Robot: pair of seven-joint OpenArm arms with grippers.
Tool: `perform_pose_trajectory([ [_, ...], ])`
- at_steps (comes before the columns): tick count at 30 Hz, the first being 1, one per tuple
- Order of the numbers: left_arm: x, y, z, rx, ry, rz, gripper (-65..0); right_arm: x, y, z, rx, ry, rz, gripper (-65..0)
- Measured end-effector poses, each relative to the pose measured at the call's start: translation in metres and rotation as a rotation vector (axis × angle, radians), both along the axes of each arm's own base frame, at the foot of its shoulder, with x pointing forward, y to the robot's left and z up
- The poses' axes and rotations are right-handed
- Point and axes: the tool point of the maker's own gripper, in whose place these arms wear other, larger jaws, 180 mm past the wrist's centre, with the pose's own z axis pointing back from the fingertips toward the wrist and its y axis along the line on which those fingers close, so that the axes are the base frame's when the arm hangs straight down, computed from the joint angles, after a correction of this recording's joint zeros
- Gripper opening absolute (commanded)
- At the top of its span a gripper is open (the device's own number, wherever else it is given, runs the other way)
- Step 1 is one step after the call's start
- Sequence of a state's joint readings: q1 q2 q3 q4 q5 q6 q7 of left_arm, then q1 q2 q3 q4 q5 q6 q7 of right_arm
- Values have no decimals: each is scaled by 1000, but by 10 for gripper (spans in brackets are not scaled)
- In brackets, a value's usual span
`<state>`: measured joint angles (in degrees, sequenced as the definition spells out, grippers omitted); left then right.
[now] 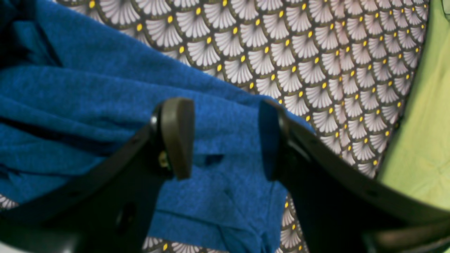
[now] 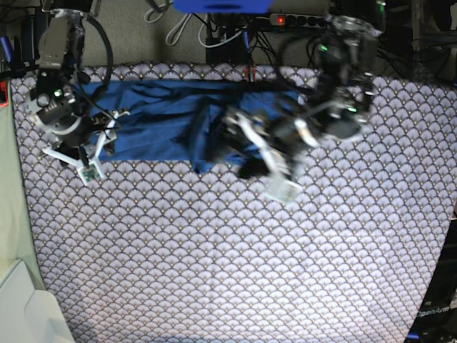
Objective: Fold the T-shirt properly
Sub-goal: 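Press the folded half flat with the left gripper, then smooth the folded shirt with the left gripper and release it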
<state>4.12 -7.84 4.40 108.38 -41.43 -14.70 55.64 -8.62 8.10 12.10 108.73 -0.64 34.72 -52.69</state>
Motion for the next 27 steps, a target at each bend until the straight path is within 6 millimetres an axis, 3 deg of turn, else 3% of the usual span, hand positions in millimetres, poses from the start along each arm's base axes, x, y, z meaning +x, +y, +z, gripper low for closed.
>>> perform_pose_trajectory([
  [3, 15, 46, -5, 56, -2, 105, -317, 0, 0, 0, -1, 1, 0, -348],
  [5, 20, 67, -7, 91, 0, 150, -416, 0, 0, 0, 0, -1, 1, -348],
  [9, 20, 74, -28, 106, 64, 165, -650, 0, 0, 0, 1, -3, 1, -348],
  [12, 17, 76, -48, 190, 87, 171, -629, 0, 0, 0, 1, -2, 1, -348],
  [19, 0, 37, -78, 413, 64, 71, -647, 0, 0, 0, 1, -2, 0, -348],
  [22, -15, 0, -80, 443, 28, -54, -647, 0, 1, 0, 2, -3, 1, -348],
  [24, -36, -29, -81, 409, 29, -162, -647, 0, 1, 0, 2, -3, 1, -348],
  [27, -59, -55, -74, 348, 31, -270, -647, 0, -2, 1, -1, -3, -3, -348],
])
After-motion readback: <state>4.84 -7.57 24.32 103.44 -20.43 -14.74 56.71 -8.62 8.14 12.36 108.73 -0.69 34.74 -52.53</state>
